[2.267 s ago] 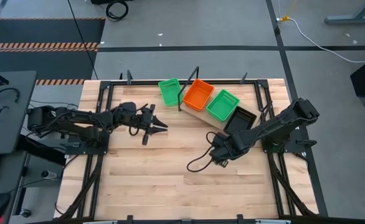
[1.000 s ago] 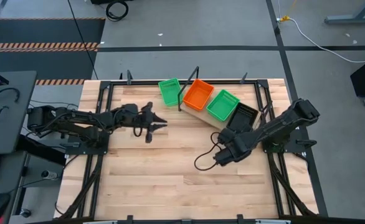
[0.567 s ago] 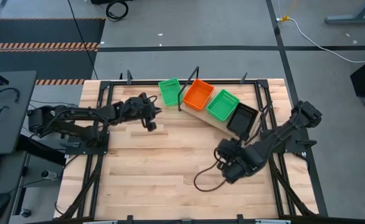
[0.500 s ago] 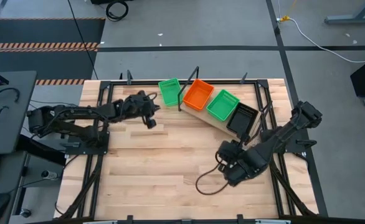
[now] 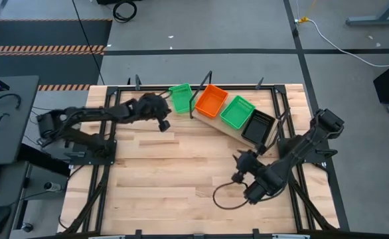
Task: Stack baskets on shelf by color
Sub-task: Stack the green basket on top of the green basket on the shelf
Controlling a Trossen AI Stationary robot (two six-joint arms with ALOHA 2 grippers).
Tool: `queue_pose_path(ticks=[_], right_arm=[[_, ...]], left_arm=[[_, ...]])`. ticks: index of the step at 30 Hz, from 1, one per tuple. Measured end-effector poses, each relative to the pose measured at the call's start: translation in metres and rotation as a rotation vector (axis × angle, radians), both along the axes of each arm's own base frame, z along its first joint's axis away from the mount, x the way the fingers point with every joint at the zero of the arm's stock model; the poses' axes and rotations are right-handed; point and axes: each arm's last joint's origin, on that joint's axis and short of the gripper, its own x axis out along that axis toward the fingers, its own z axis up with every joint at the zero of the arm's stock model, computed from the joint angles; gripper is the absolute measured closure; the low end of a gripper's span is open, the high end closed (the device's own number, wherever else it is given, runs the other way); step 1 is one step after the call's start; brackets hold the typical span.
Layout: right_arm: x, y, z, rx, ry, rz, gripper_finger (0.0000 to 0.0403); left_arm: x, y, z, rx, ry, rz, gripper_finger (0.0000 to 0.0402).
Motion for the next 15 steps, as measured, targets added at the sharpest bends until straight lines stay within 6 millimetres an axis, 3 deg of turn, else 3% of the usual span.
queue_pose_path(ticks=[5, 11, 15], right_arm=[[0.005, -0.021, -0.011, -0.161, -0.176, -0.08, 0.0282], [0.007, -0.036, -0.034, -0.167, -0.233, -0.138, 0.0282], [0.004, -0.04, -0.043, -0.173, -0.223, -0.141, 0.0282]], left_arm=[[0.02, 0.014, -0.008, -0.082, 0.166, 0.01, 0.0378], [0.04, 0.02, 0.006, -0.028, 0.06, -0.025, 0.0371], [0.041, 0.014, 0.004, -0.004, 0.094, -0.032, 0.0366]])
